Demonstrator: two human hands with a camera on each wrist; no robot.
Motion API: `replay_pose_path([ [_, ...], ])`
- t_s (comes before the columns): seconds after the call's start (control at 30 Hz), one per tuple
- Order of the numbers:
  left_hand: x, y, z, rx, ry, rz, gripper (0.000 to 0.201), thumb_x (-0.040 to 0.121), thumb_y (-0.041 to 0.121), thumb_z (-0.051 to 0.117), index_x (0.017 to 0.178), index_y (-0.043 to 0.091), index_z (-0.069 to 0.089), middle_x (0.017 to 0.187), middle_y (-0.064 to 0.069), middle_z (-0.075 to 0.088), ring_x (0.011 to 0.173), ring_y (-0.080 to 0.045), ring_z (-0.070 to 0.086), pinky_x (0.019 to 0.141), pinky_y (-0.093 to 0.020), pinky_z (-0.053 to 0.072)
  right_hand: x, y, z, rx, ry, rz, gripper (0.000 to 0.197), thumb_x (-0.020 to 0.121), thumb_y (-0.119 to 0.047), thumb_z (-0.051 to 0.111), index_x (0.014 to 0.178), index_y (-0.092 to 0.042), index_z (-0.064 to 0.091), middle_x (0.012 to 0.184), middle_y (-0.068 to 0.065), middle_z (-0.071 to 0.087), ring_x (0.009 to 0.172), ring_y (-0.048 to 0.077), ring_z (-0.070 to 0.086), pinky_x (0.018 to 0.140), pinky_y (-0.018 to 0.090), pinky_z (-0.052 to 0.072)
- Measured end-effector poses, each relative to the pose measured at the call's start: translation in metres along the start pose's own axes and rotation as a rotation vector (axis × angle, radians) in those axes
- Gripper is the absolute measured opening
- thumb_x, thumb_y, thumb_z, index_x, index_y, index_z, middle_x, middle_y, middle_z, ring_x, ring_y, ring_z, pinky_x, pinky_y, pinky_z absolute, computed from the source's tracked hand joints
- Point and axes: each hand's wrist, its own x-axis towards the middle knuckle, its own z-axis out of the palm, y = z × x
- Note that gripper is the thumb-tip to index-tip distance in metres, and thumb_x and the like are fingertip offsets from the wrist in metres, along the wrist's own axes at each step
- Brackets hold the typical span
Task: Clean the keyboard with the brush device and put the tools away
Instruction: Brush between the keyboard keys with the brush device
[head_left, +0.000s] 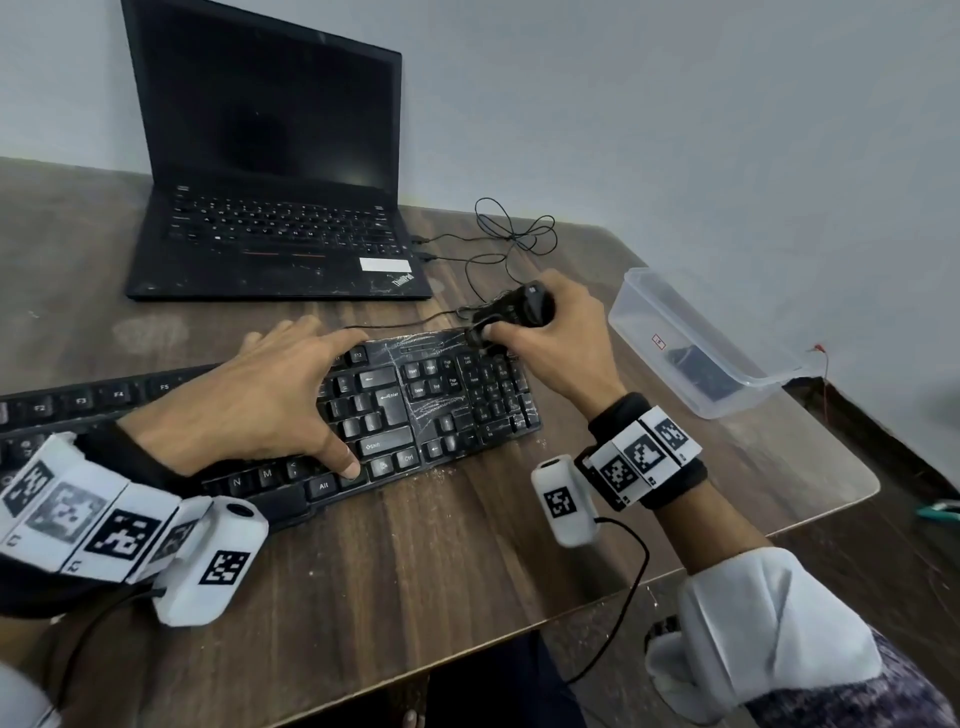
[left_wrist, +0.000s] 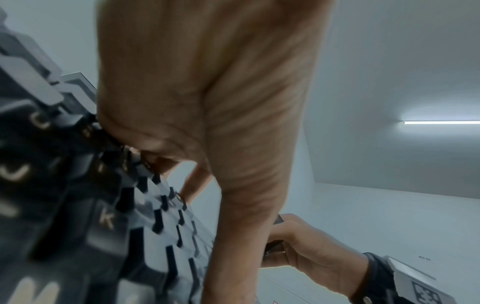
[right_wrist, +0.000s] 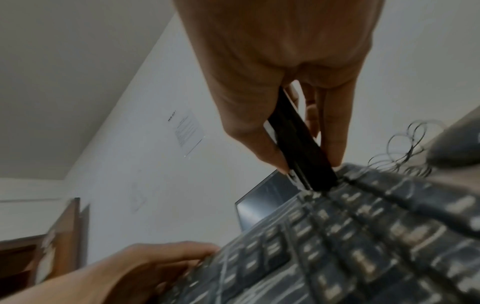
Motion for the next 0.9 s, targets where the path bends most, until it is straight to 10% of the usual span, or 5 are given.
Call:
replay_pose_path([
  [0.23, 0.000, 0.002, -0.001, -0.005, 0.003, 0.002, 0.138, 0.048, 0.060, 0.093, 0.160, 0.032, 0.017, 0.124, 0.004, 0.040, 0.105, -0.013, 0.028, 0.098, -0.036, 0.033, -0.018, 0.002, -0.001, -0.015, -0.119, -0.058, 0.036, 0.077, -0.033, 0.090, 0.094, -0.015, 0.064, 0.083, -0.008, 0.068, 0.065, -0.003, 0.057, 0.056, 0.012, 0.045],
  [0.4, -0.002, 0.003, -0.002, -0.009, 0.000, 0.004, 0.137, 0.048, 0.060, 0.093, 0.159, 0.033, 0.018, 0.120, 0.005, 0.039, 0.104, -0.012, 0.027, 0.088, -0.032, 0.027, -0.015, 0.016, -0.013, -0.062, 0.096, 0.079, 0.030, 0.078, -0.029, 0.088, 0.089, -0.023, 0.060, 0.075, -0.016, 0.061, 0.060, -0.008, 0.055, 0.055, 0.012, 0.037],
  [0.6, -0.002, 0.003, -0.002, -0.015, -0.009, -0.015, 0.137, 0.048, 0.060, 0.093, 0.160, 0.032, 0.019, 0.117, 0.007, 0.036, 0.112, -0.017, 0.035, 0.104, -0.039, 0.033, -0.034, -0.002, 0.003, 0.012, -0.162, -0.040, 0.036, 0.076, -0.031, 0.092, 0.090, -0.017, 0.062, 0.076, -0.012, 0.064, 0.058, -0.004, 0.054, 0.053, 0.010, 0.041],
  [0.77, -0.003, 0.005, -0.003, -0.001, -0.006, -0.006, 0.137, 0.050, 0.059, 0.093, 0.160, 0.030, 0.017, 0.118, 0.005, 0.038, 0.103, -0.012, 0.028, 0.087, -0.033, 0.029, -0.019, 0.018, -0.019, -0.102, 0.090, 0.087, 0.031, 0.079, -0.029, 0.088, 0.091, -0.021, 0.061, 0.076, -0.017, 0.060, 0.062, -0.004, 0.055, 0.059, 0.015, 0.040],
  [0.9, -0.004, 0.007, -0.005, -0.004, -0.016, -0.016, 0.136, 0.053, 0.057, 0.093, 0.161, 0.032, 0.014, 0.126, 0.004, 0.039, 0.103, -0.012, 0.026, 0.085, -0.032, 0.026, -0.032, 0.004, -0.009, 0.038, -0.190, -0.023, 0.033, 0.077, -0.029, 0.092, 0.090, -0.019, 0.063, 0.078, -0.011, 0.065, 0.063, -0.006, 0.058, 0.057, 0.012, 0.045],
])
